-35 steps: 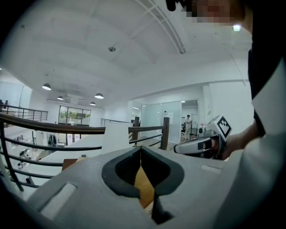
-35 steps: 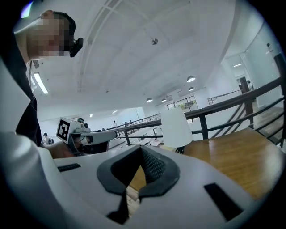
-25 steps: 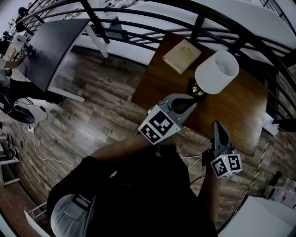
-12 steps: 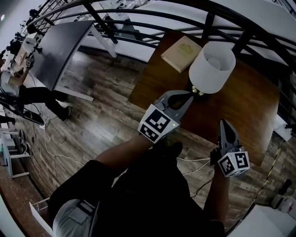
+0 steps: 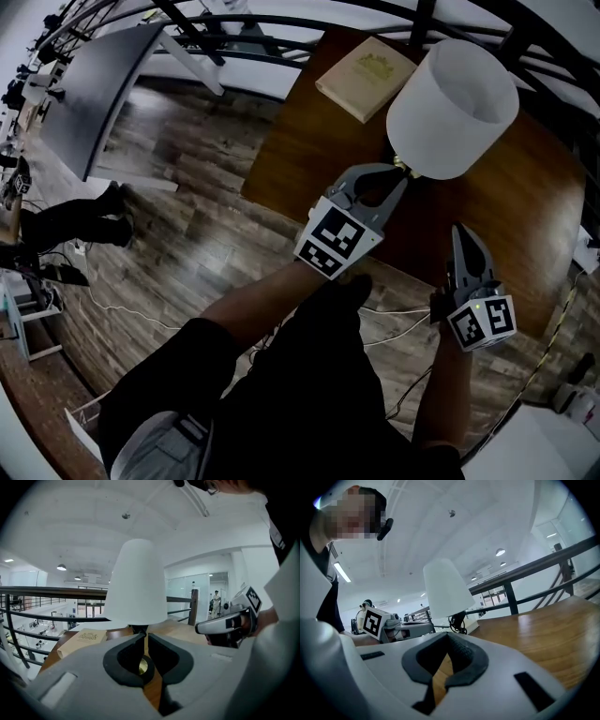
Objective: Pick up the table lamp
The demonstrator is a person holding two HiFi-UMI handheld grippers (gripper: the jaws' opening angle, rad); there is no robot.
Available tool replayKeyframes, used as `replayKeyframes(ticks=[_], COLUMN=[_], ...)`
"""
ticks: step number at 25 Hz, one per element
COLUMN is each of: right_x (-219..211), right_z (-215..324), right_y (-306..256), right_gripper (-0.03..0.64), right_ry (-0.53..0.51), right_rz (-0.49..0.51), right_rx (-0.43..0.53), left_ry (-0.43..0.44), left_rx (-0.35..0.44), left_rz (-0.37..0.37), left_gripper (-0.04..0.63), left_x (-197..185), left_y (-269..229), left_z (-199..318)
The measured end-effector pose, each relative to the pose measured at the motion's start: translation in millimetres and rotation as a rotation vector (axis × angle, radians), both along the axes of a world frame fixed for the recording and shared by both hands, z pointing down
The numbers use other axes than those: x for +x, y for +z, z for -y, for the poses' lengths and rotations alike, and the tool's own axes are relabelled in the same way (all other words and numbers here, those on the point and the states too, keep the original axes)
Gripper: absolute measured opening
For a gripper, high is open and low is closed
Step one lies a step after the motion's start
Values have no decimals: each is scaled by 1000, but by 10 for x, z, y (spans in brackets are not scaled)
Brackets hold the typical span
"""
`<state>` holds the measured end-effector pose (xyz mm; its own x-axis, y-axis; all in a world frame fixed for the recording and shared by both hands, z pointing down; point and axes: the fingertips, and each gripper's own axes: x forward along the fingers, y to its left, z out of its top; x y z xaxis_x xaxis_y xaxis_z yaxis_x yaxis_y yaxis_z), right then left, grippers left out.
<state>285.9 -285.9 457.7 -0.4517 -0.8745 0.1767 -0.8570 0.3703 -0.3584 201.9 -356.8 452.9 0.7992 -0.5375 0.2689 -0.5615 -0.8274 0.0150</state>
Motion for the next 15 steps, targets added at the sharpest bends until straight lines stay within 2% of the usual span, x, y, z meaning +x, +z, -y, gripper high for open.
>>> replayKeyframes(ticks=[8, 12, 15], right_x=[-4, -29, -24], right_z=[262, 287, 273], right_y=[312, 422, 452], right_gripper=[9, 11, 9], right_ry=[23, 25, 31], right_rz=[1, 14, 21], right_rx=[6, 1, 4], left_ry=[-12, -32, -46], left_rx=[-19, -50, -44], left_rz=[42, 49, 43], left_gripper=[12, 82, 110], left_x=[149, 230, 296], left_y=[528, 724, 732], left_z=[213, 352, 426])
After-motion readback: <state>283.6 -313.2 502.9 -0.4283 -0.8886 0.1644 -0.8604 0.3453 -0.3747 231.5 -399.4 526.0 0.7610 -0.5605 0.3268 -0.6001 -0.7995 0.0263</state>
